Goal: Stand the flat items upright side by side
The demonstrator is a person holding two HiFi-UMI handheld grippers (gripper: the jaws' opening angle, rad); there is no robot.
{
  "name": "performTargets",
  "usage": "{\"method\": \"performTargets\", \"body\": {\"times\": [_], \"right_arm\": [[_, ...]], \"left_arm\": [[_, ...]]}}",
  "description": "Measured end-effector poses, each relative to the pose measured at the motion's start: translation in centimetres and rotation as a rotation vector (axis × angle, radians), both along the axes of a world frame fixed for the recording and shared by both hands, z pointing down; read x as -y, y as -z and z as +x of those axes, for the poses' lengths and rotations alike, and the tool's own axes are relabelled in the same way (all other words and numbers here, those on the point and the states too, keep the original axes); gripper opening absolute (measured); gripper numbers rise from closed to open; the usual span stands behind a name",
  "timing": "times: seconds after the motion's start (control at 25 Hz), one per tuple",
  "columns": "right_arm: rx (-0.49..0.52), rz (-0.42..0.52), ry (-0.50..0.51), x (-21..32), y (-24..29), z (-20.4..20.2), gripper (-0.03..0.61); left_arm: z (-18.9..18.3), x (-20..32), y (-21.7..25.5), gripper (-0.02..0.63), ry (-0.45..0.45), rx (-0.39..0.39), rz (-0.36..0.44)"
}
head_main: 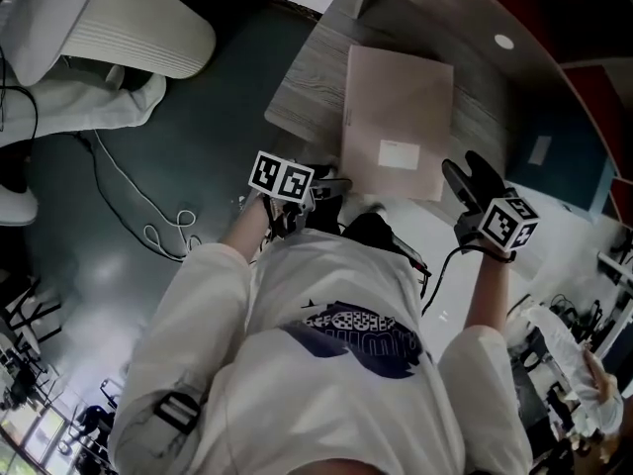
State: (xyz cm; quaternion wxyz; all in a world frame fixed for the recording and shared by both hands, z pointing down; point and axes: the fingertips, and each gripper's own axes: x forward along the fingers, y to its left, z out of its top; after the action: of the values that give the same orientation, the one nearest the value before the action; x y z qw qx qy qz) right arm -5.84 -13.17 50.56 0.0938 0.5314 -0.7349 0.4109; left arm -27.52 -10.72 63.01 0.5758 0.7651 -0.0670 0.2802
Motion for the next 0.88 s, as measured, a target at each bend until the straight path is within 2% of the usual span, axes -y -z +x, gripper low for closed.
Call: {"method": "performTargets", "body": {"times": [0.28, 0.64, 0.88], "right_arm": [[0.006, -0.048, -0.012, -0.1, -0.8, 0.0, 0.316], [0.029, -0.233, 0.037, 0.7, -5.5, 1.3, 0.325], [0.076, -0.268, 0.074, 1.4, -6.7, 2.2, 0.325]], "left_arm": [[0.5, -0.4, -1.1, 0.322, -0.093, -0.037, -0.078], [1.0, -0.3, -1.1, 0.322, -0.186, -0.014, -0.077], [1.7, -0.7, -1.2, 0.322, -0.239, -0.018, -0.132]]}}
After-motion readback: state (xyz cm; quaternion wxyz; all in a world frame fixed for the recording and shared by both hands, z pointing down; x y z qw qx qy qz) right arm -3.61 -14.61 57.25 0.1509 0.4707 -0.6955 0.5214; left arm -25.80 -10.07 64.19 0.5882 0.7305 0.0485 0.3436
